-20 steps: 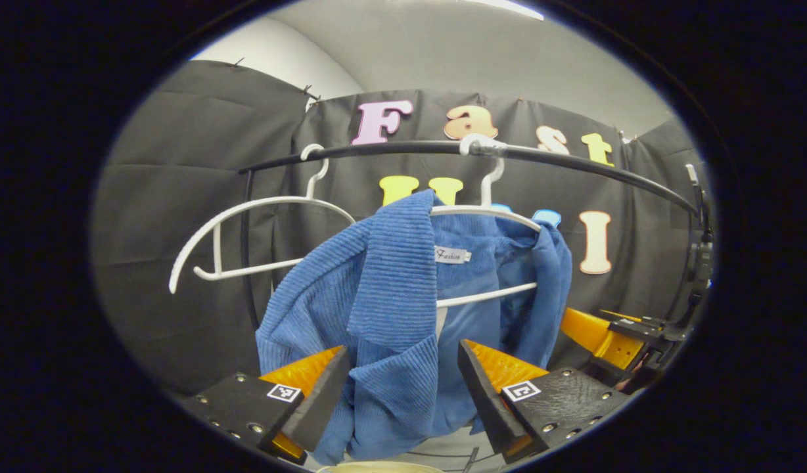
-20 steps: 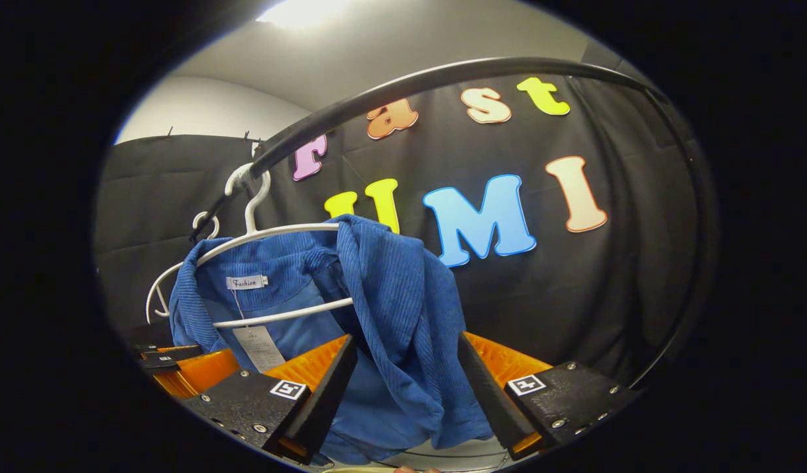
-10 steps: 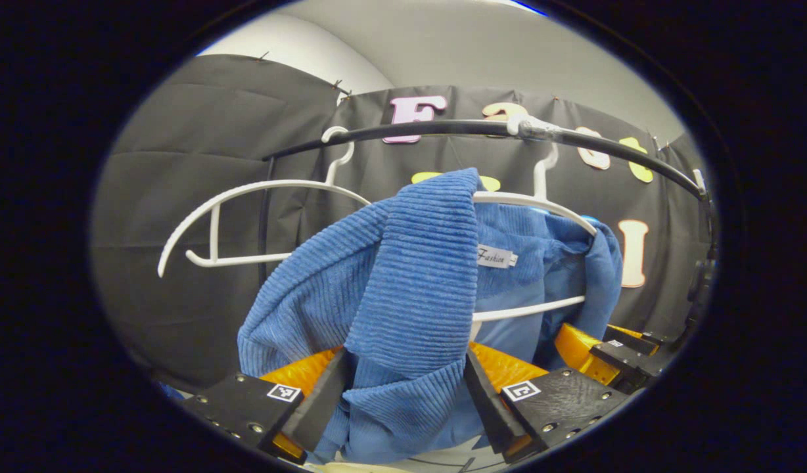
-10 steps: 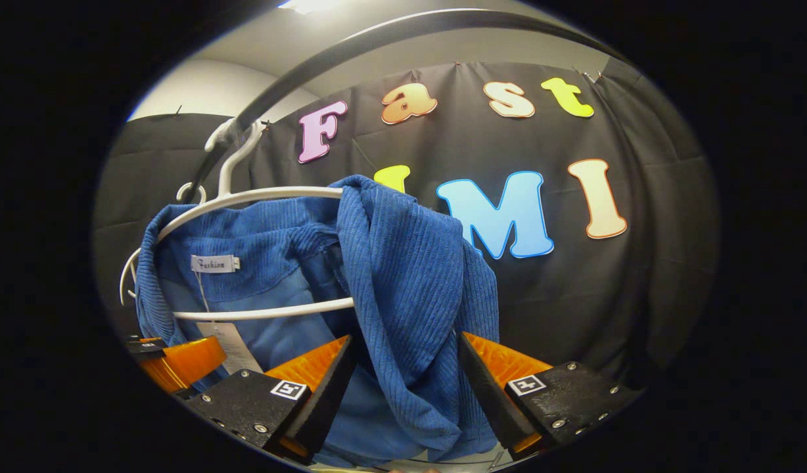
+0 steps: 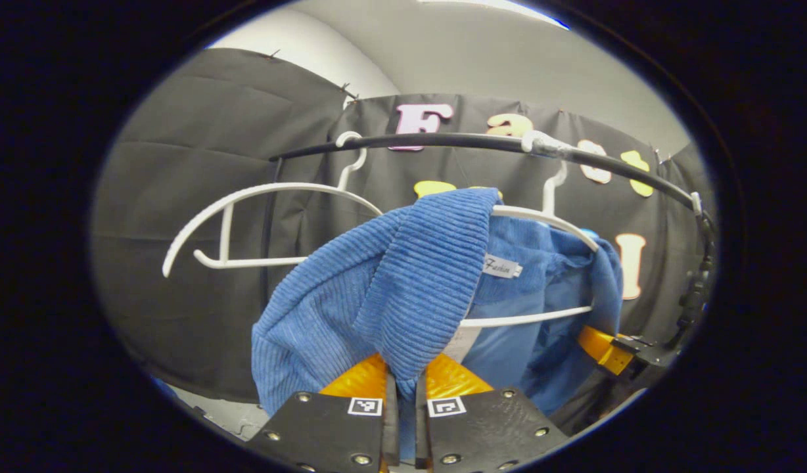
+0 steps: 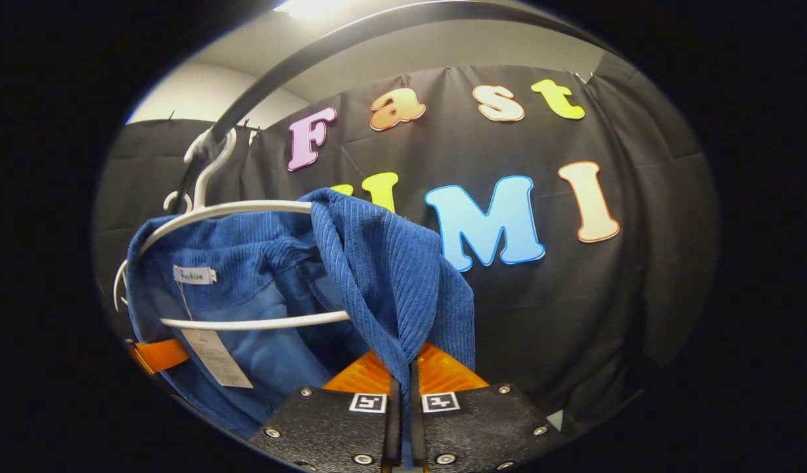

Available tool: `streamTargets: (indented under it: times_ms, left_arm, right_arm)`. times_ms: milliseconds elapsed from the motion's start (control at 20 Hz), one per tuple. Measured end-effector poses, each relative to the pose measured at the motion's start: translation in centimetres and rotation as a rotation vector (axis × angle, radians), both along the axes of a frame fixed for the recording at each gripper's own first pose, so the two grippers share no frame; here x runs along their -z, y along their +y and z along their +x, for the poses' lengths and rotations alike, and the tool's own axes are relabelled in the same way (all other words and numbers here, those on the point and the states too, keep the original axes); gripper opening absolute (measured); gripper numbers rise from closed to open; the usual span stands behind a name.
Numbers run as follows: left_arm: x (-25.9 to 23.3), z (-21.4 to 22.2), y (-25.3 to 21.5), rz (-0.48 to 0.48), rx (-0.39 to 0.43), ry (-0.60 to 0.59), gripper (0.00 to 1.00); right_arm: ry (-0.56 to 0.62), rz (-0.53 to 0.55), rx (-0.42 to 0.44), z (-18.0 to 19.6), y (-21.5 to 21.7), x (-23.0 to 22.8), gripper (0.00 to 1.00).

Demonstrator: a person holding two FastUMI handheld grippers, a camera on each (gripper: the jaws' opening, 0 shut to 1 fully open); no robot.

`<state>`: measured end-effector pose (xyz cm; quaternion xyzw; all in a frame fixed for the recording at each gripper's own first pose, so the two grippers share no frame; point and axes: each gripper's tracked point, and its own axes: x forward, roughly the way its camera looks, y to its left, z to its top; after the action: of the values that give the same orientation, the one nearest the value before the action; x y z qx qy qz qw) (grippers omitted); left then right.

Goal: Grasp the clothes on the hanger with both hands and then place them into the laundry hamper below.

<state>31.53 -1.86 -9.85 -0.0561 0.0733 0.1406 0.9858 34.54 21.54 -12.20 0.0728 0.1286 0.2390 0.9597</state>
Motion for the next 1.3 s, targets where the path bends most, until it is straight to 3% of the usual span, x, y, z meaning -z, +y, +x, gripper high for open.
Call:
streamTargets:
  times_ms: [50, 300, 650, 1300]
  left_arm:
    - [0.0, -0.2, -0.5, -0.016, 0.029, 0.005, 0.01]
    - [-1.9, -2.1, 0.1, 0.000, 0.031, -0.022, 0.01]
    - [-4.0, -4.4, 1.2, -0.002, 0.033, -0.047, 0.00]
    - [-9.2, -5.4, 7.9, 0.096, -0.033, -0.109, 0.00]
  right_arm:
    - [0.014, 0.020, -0.008, 0.2, 0.1, -0.1, 0.01]
    - [0.039, 0.020, -0.031, -0.1, -0.1, 0.0, 0.00]
    - [-0.033, 0.021, 0.005, -0.1, -1.2, -2.4, 0.00]
    - [-0.172, 0.026, 0.165, 3.6, -4.4, -5.9, 0.00]
